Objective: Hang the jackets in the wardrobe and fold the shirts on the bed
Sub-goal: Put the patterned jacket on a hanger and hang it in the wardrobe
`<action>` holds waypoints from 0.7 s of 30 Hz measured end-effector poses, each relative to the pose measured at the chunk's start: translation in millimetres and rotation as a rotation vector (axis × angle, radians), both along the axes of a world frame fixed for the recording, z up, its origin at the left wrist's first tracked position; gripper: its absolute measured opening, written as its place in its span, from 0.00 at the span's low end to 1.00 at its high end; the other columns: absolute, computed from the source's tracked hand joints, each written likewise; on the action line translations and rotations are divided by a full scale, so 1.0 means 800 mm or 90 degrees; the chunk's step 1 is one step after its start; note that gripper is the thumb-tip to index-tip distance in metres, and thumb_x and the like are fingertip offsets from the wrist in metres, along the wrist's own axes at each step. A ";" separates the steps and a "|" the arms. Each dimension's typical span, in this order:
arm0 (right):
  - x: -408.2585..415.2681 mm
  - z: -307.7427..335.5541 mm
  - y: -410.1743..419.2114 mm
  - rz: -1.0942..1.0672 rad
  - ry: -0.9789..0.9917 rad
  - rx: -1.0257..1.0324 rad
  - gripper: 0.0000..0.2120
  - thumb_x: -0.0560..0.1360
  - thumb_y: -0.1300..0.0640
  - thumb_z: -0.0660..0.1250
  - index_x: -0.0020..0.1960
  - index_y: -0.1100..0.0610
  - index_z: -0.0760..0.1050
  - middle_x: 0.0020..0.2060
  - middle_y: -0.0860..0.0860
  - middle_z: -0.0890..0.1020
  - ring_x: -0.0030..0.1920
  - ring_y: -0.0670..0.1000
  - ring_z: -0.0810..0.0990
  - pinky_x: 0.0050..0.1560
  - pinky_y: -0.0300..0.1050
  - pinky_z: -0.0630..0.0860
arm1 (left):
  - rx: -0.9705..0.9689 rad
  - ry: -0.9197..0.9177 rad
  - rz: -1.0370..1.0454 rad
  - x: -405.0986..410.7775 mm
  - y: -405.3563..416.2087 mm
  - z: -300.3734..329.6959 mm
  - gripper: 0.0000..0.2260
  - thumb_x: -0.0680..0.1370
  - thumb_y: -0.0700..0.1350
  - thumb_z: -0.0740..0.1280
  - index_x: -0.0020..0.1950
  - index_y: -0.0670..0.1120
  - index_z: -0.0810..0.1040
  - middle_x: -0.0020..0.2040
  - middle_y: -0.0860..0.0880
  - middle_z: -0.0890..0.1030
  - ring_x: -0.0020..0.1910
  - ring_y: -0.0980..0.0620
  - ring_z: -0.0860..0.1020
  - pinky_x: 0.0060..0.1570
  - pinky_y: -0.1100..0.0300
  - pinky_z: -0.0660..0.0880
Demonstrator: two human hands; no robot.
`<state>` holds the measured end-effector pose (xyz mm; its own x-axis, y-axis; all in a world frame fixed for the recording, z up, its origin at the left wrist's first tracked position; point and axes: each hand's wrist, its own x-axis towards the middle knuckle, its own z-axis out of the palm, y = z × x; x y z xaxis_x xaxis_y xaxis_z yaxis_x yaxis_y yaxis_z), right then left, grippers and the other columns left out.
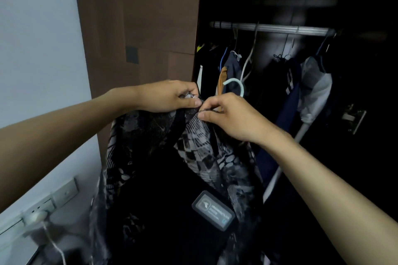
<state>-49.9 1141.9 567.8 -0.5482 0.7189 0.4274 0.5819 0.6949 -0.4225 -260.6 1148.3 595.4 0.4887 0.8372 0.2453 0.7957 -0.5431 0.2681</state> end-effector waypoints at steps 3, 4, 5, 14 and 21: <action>-0.005 -0.012 0.009 -0.084 0.027 0.069 0.07 0.80 0.51 0.70 0.46 0.53 0.83 0.40 0.50 0.85 0.44 0.49 0.83 0.50 0.54 0.80 | -0.018 -0.045 -0.020 -0.001 0.002 -0.002 0.10 0.82 0.55 0.62 0.49 0.51 0.75 0.40 0.54 0.77 0.35 0.62 0.72 0.37 0.67 0.69; -0.005 -0.014 0.011 -0.083 0.055 0.068 0.06 0.79 0.52 0.71 0.47 0.54 0.84 0.40 0.49 0.86 0.46 0.48 0.84 0.52 0.54 0.81 | -0.016 -0.054 -0.022 -0.001 0.003 -0.003 0.09 0.82 0.55 0.62 0.49 0.51 0.75 0.39 0.55 0.77 0.34 0.62 0.72 0.36 0.68 0.69; -0.004 -0.015 0.011 -0.073 0.084 0.066 0.05 0.78 0.52 0.73 0.48 0.53 0.85 0.41 0.48 0.87 0.46 0.45 0.85 0.54 0.53 0.81 | -0.016 -0.067 -0.023 -0.001 0.003 -0.004 0.08 0.82 0.54 0.62 0.48 0.52 0.75 0.38 0.56 0.76 0.34 0.63 0.72 0.36 0.69 0.69; 0.004 -0.016 0.024 -0.027 0.249 -0.011 0.05 0.69 0.56 0.81 0.44 0.53 0.87 0.38 0.48 0.88 0.41 0.45 0.87 0.53 0.47 0.84 | -0.056 -0.085 -0.037 -0.007 -0.003 0.004 0.09 0.83 0.55 0.62 0.53 0.51 0.76 0.46 0.49 0.79 0.40 0.60 0.74 0.45 0.62 0.71; 0.014 -0.018 0.025 0.016 0.303 -0.084 0.09 0.69 0.59 0.81 0.45 0.62 0.83 0.38 0.64 0.86 0.45 0.67 0.85 0.58 0.61 0.82 | -0.030 -0.071 -0.044 -0.001 -0.006 0.000 0.09 0.83 0.53 0.62 0.55 0.49 0.76 0.45 0.54 0.78 0.39 0.64 0.73 0.42 0.71 0.69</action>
